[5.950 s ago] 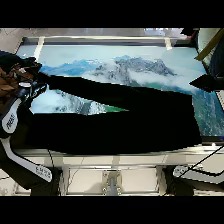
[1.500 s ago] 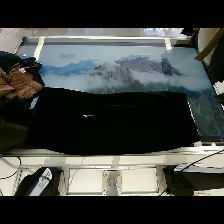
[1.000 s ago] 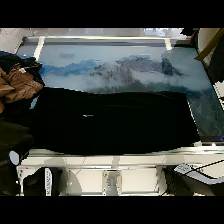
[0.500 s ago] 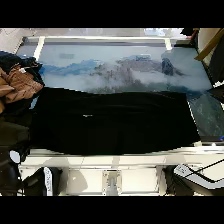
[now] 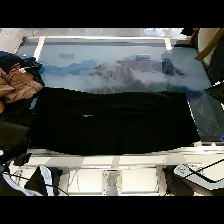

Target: Fold the clothes and pants, and hang the long-sleeved shirts on hangers.

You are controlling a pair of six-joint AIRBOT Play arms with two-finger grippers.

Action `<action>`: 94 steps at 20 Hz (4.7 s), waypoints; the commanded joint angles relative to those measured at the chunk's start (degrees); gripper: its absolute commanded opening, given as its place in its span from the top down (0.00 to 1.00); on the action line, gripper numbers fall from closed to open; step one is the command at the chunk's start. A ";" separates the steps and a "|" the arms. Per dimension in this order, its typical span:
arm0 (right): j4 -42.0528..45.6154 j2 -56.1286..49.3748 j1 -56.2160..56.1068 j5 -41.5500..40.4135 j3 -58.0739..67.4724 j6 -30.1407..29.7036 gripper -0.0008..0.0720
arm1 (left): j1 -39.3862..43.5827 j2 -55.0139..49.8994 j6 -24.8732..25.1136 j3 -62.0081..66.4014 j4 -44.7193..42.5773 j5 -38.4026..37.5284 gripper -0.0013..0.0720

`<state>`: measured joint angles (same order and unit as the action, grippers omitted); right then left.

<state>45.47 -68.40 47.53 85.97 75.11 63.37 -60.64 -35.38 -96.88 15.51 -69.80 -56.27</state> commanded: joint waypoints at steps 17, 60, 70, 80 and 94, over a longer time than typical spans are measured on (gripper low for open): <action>2.43 0.07 0.00 2.21 0.90 0.20 0.38 | -7.78 -17.29 24.52 2.01 24.04 -3.78 0.97; 5.01 -24.09 23.91 13.00 -15.17 -16.37 0.96 | -4.26 -4.96 22.93 9.42 28.30 -7.65 0.97; -0.24 -10.43 18.01 5.75 -6.56 -11.63 0.96 | 8.83 -3.67 20.87 29.90 16.15 -4.11 0.98; 9.20 -14.27 -11.04 -29.16 1.64 13.14 0.96 | 39.78 -35.89 -1.36 51.54 -9.49 15.06 0.98; 13.86 -22.43 -13.20 -31.82 1.66 15.06 0.43 | 44.19 -48.89 -1.33 58.66 -9.03 18.10 0.58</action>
<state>58.98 -90.43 34.50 54.92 76.71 79.50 -16.91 -84.07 -98.10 73.95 -79.22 -38.50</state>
